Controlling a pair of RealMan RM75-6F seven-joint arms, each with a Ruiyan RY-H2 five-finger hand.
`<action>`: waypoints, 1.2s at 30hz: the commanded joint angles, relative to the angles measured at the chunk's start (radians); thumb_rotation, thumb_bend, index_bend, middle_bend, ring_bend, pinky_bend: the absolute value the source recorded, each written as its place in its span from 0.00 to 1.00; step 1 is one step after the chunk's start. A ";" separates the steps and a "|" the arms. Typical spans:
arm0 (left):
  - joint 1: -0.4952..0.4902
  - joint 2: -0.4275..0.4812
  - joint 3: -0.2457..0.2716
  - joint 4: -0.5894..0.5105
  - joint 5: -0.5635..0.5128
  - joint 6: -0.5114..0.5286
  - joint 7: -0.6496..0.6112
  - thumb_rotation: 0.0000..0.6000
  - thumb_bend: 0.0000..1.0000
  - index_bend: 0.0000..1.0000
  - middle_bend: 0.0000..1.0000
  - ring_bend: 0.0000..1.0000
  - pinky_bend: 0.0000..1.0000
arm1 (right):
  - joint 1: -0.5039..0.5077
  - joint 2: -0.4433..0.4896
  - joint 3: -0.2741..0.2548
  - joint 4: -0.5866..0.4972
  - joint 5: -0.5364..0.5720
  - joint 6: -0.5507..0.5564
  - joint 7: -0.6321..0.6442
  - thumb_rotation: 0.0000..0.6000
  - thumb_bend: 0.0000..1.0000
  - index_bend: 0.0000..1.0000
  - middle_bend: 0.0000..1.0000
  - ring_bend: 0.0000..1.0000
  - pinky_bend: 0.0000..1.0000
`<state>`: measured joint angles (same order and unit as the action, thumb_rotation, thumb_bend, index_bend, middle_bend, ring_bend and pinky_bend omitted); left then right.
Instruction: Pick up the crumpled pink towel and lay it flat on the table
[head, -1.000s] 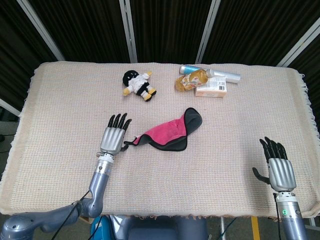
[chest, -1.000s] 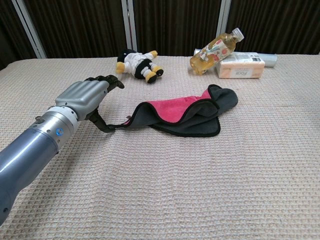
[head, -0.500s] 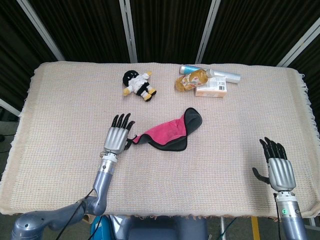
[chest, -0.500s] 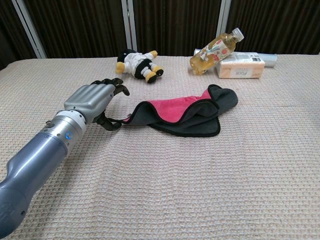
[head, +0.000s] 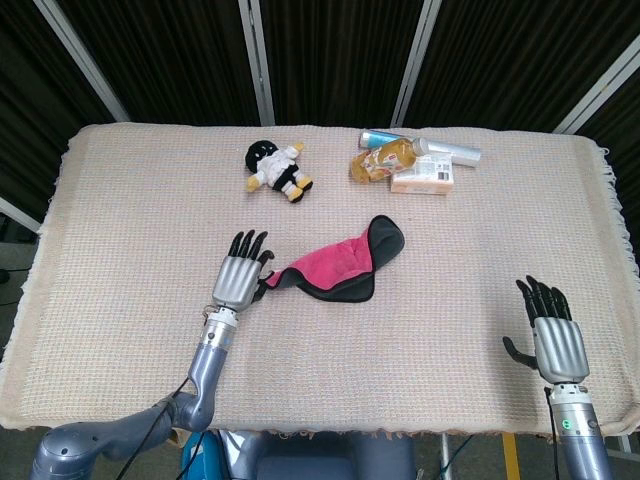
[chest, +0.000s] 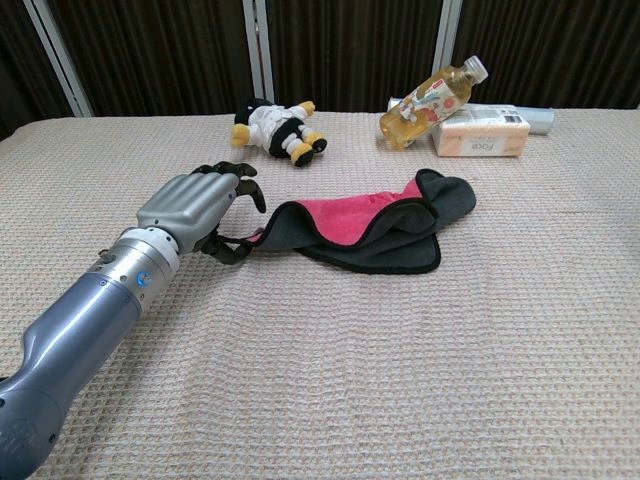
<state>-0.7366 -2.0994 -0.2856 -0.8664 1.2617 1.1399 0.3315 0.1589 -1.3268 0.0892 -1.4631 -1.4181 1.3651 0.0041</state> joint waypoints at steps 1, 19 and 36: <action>-0.004 0.002 0.009 -0.002 0.018 0.007 -0.025 1.00 0.39 0.34 0.07 0.00 0.00 | 0.000 0.001 0.000 -0.002 -0.001 0.002 0.001 1.00 0.29 0.00 0.00 0.00 0.00; -0.004 0.024 0.054 -0.025 0.080 0.023 -0.065 1.00 0.46 0.56 0.12 0.00 0.00 | -0.005 0.011 -0.007 -0.024 -0.008 0.005 0.003 1.00 0.29 0.00 0.00 0.00 0.00; -0.016 0.099 0.034 -0.099 0.114 0.060 -0.057 1.00 0.56 0.59 0.14 0.00 0.00 | 0.004 0.011 -0.005 -0.022 0.005 -0.019 0.004 1.00 0.29 0.00 0.00 0.00 0.00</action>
<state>-0.7400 -2.0206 -0.2399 -0.9418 1.3639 1.1910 0.2639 0.1619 -1.3159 0.0835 -1.4847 -1.4137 1.3475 0.0090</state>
